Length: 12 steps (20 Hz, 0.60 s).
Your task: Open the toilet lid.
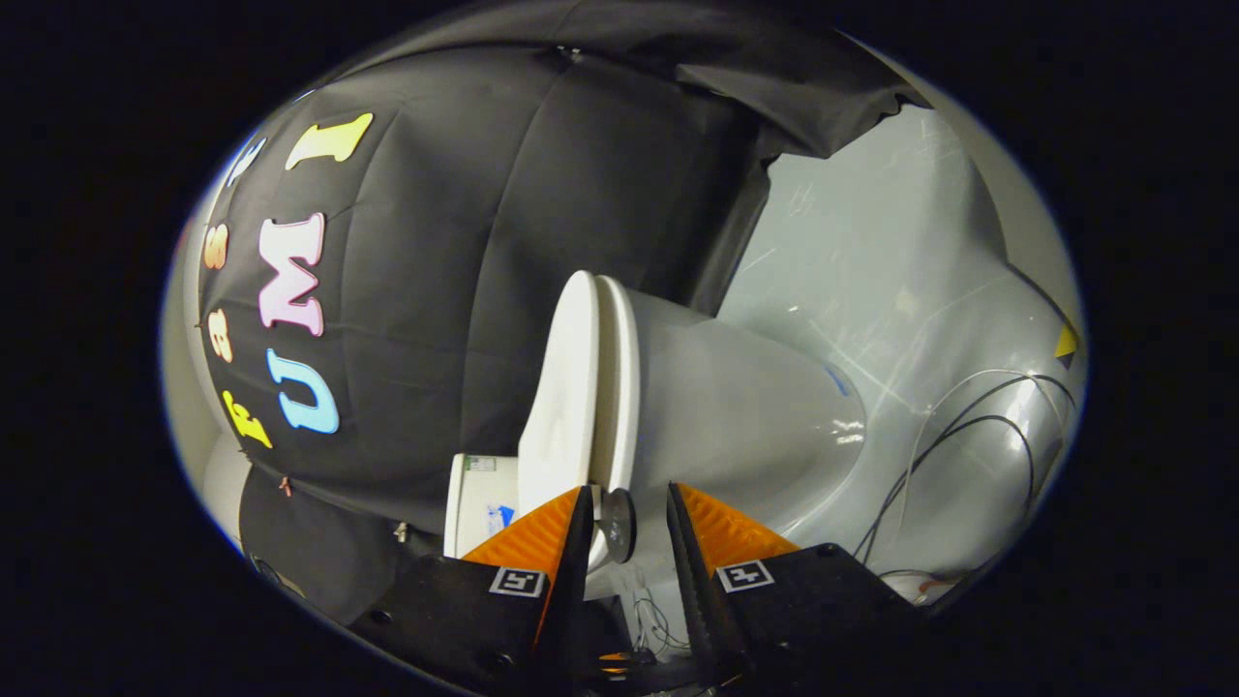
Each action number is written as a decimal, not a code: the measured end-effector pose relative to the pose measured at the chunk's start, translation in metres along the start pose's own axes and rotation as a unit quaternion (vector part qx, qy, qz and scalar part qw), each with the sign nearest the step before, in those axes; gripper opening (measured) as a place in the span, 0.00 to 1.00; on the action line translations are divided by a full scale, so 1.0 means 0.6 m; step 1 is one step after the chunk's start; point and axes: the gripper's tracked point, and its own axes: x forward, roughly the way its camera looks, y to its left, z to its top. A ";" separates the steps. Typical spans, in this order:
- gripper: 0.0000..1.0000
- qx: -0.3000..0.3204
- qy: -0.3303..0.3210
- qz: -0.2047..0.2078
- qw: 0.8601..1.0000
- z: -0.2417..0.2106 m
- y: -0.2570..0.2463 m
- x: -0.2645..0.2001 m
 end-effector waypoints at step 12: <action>0.30 0.037 0.027 0.011 0.999 -0.029 -0.008 0.024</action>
